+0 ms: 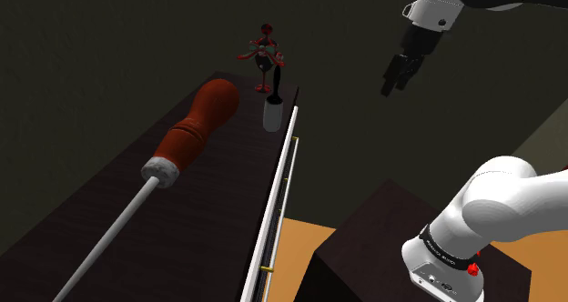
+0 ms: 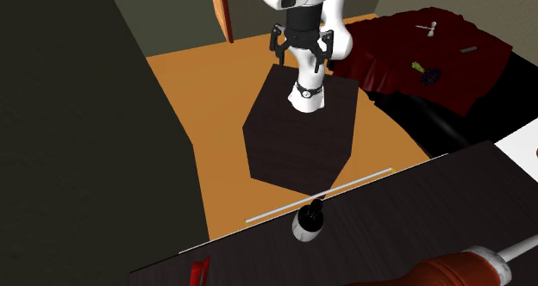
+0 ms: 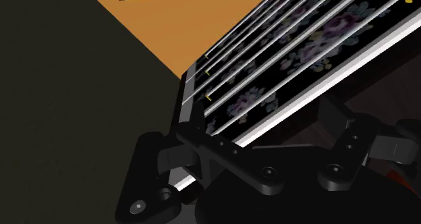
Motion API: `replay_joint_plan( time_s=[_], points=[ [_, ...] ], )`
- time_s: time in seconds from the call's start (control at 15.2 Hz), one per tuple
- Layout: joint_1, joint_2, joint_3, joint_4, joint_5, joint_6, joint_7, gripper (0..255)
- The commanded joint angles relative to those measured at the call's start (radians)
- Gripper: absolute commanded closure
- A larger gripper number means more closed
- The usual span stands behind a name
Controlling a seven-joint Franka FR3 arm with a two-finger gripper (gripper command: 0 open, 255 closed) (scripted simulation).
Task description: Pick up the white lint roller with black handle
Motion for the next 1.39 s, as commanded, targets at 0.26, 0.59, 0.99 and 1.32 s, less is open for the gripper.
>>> replay_joint_plan(
  time_s=[0.26, 0.59, 0.99, 1.32],
  points=[
    [0.004, 0.107, 0.067, 0.009, 0.017, 0.114, 0.089, 0],
    [0.000, 0.265, 0.146, 0.056, 0.014, 0.243, 0.202, 0],
    [-0.015, 0.479, 0.232, 0.164, -0.032, 0.361, 0.349, 0],
    [-0.024, 0.673, 0.287, 0.297, -0.111, 0.421, 0.483, 0]
  ],
)
